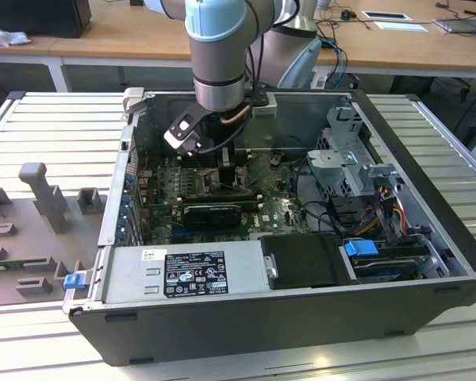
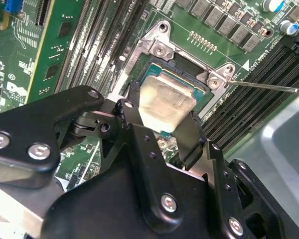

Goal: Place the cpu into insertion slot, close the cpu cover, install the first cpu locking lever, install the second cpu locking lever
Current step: 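Place the cpu into insertion slot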

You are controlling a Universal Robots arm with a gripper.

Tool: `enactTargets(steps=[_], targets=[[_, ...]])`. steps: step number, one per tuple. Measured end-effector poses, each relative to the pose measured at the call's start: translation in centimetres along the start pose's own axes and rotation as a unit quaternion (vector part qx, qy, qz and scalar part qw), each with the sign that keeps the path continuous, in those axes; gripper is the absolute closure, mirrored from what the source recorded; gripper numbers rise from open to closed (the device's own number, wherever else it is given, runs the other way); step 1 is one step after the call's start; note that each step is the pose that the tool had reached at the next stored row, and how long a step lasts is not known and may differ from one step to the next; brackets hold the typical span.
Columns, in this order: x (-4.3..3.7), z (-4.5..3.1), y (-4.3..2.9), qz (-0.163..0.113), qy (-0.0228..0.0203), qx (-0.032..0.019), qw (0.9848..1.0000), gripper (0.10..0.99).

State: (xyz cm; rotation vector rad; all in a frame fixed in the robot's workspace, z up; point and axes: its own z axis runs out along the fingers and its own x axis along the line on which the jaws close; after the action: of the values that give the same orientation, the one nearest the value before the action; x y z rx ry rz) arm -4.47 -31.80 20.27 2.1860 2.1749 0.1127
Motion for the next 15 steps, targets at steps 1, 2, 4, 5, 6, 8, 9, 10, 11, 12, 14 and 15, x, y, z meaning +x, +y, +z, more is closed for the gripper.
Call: enactTargets(steps=[1,2,4,5,6,8,9,10,11,12,14,15], targets=[[0.0,0.02,-0.01,0.0,-0.0002,0.0,1.0,0.561],[-0.01,0.02,-0.01,0.0,-0.0002,0.0,1.0,0.561],[0.0,0.04,-0.01,0.0,-0.0001,0.0,1.0,0.545],[0.0,0.04,-0.01,0.0,-0.0001,0.0,1.0,0.482],[0.01,0.05,-0.01,0.0,0.0,-0.0001,1.0,0.482],[0.02,-0.1,0.01,0.0,-0.0001,0.0,1.0,0.482],[0.02,-0.19,0.01,0.0,-0.0001,0.0,1.0,0.482],[0.02,-0.35,0.03,0.0,0.0,0.0,1.0,0.482],[0.02,-0.47,0.04,0.0,-0.0001,0.0,1.0,0.482],[0.02,-0.53,0.04,0.0,-0.0001,0.0001,1.0,0.494],[0.03,-0.65,0.17,0.0,0.0,0.0022,1.0,0.627],[0.03,-0.69,0.23,0.0,0.0,0.0038,1.0,0.69]])
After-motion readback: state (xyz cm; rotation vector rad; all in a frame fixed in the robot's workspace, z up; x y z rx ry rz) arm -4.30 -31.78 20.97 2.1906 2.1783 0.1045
